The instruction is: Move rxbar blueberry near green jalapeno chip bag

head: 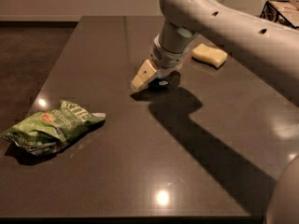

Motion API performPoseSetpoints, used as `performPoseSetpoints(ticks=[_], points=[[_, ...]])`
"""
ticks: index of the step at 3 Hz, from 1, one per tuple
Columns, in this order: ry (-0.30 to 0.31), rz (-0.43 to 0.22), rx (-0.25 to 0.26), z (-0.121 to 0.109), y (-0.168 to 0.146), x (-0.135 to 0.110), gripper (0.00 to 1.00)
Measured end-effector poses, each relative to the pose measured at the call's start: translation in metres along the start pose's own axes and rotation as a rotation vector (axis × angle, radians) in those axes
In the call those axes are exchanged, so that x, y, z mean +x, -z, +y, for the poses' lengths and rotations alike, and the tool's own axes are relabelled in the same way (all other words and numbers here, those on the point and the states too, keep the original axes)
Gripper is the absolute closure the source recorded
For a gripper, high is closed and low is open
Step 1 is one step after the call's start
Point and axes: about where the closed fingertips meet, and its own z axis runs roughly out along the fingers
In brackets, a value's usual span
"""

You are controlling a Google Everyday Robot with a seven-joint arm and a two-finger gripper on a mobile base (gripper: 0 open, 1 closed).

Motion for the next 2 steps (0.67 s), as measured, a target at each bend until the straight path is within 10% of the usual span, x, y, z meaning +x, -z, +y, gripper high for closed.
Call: performPoseSetpoints(ticks=[2], points=[[0.006,0.028,0.003,0.005,-0.007,-0.0081,0.4]])
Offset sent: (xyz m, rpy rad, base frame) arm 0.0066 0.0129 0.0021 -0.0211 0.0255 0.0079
